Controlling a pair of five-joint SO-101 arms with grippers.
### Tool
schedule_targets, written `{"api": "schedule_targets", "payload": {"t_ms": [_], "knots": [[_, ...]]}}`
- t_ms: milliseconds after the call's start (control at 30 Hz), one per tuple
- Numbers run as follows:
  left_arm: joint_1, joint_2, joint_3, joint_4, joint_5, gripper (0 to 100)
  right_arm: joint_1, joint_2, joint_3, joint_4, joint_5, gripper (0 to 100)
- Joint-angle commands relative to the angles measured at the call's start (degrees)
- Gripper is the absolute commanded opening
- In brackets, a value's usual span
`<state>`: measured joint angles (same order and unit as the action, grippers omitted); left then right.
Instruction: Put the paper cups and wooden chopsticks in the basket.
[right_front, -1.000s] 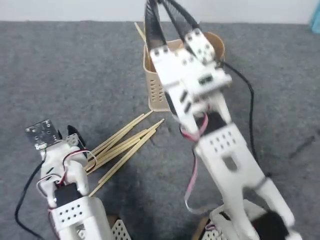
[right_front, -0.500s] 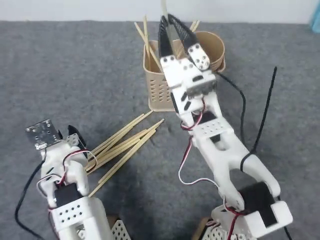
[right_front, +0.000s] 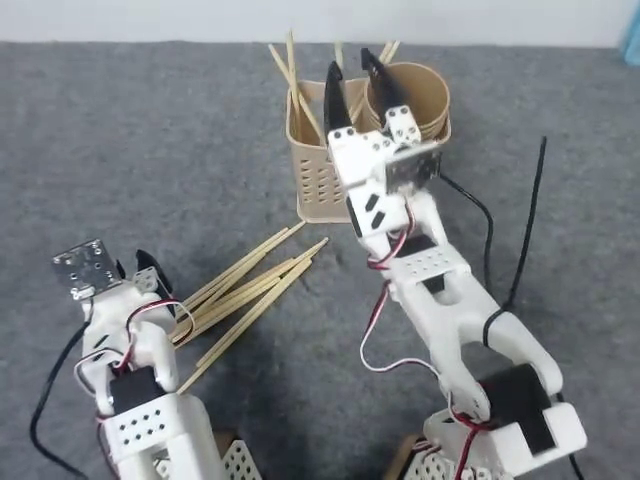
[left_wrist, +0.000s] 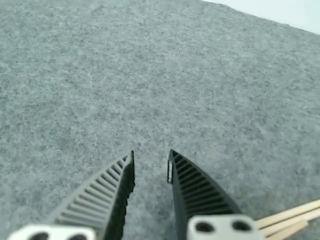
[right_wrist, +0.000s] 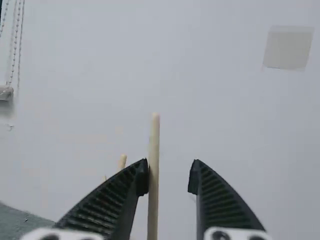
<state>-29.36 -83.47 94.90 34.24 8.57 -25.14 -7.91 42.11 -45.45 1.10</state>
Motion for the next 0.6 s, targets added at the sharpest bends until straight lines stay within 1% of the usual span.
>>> {"api": "schedule_targets", "payload": {"t_ms": [0,167,333,467,567], "knots": [[0.53,-0.62,-0.40,-1.67,-0.44,11,1.27,-9.63,-8.09,13.14,-4.84,11.7],[0.53,-0.62,-0.48,-1.41,-0.53,11,2.77,-21.32,-13.19,36.00,-11.43,10.6],[0.53,-0.62,-0.84,-0.44,-0.62,11,5.41,-35.65,-13.80,60.79,-17.41,10.5],[0.53,-0.62,-1.19,0.26,-0.62,11,5.67,-44.97,-13.54,79.34,-19.52,10.5],[0.62,-0.53,-2.24,2.37,-0.62,11,5.58,-49.54,-13.54,90.68,-20.40,10.4]]}}
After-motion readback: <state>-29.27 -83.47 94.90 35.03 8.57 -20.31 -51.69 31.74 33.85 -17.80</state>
